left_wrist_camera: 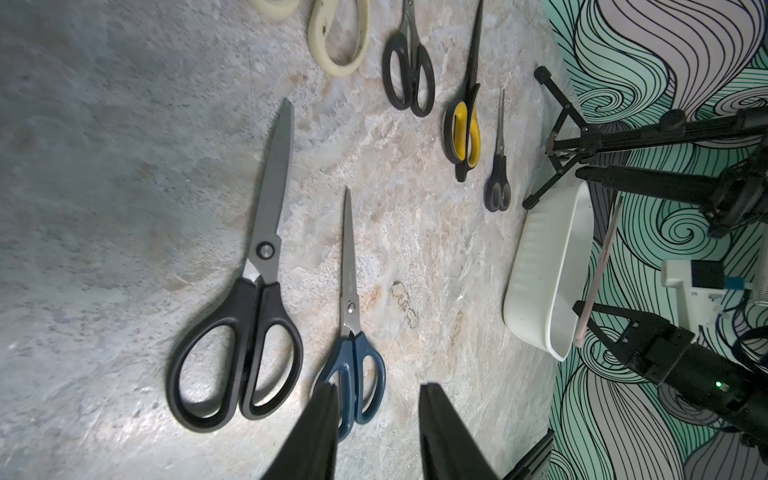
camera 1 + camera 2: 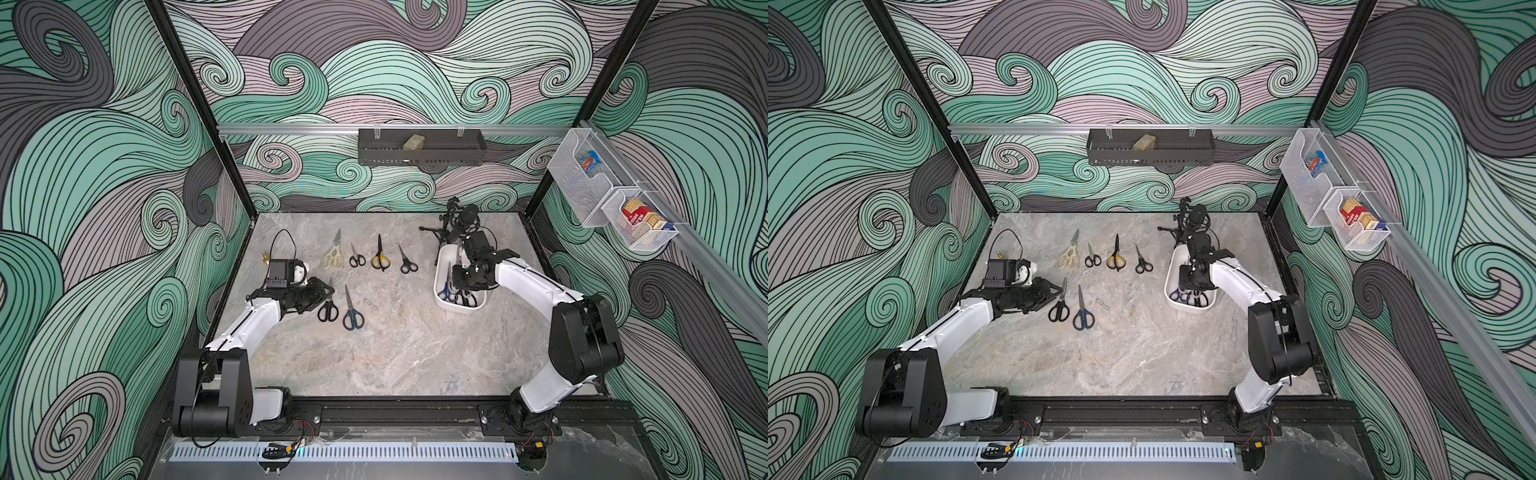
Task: Take the scissors out of the storage box
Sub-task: Pick up the scissors from the storage box, then place the scissors at the center of the board.
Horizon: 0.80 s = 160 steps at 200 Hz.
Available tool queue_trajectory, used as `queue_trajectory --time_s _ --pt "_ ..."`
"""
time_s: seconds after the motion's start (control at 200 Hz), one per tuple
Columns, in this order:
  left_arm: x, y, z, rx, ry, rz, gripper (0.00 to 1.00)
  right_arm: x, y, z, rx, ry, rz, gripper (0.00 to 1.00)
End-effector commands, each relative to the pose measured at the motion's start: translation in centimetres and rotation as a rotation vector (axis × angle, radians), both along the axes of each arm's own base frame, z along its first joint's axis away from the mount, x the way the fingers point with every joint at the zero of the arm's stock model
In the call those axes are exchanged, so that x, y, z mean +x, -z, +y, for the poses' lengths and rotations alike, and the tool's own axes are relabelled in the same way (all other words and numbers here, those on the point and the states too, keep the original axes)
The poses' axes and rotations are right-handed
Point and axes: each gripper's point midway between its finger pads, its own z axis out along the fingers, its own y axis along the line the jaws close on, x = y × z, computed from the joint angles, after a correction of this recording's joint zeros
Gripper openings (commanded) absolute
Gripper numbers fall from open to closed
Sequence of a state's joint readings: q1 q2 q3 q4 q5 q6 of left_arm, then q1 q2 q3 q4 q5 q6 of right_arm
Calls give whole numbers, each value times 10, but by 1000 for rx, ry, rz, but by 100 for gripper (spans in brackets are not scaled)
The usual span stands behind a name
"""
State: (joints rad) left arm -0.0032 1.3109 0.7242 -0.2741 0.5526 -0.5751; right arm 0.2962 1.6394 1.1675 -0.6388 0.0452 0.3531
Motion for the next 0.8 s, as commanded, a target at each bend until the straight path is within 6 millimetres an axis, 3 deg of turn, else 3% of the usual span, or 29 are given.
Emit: queue_trajectory --time_s 0.0,0.3,0.505,0.665,0.796 --pt "5 -13 -5 -17 27 -47 36 -7 -21 35 82 -38 -32 8" --pt "-3 -20 -10 -39 66 -74 36 -57 -16 110 89 -145 -18 8" --pt "-11 -19 -11 -34 93 -72 36 -91 0 151 98 -183 6 8" --pt "-13 -17 -6 -26 78 -57 36 -110 16 183 87 -226 23 8" --pt "-16 -17 1 -12 48 -59 36 -113 33 205 62 -258 39 9"
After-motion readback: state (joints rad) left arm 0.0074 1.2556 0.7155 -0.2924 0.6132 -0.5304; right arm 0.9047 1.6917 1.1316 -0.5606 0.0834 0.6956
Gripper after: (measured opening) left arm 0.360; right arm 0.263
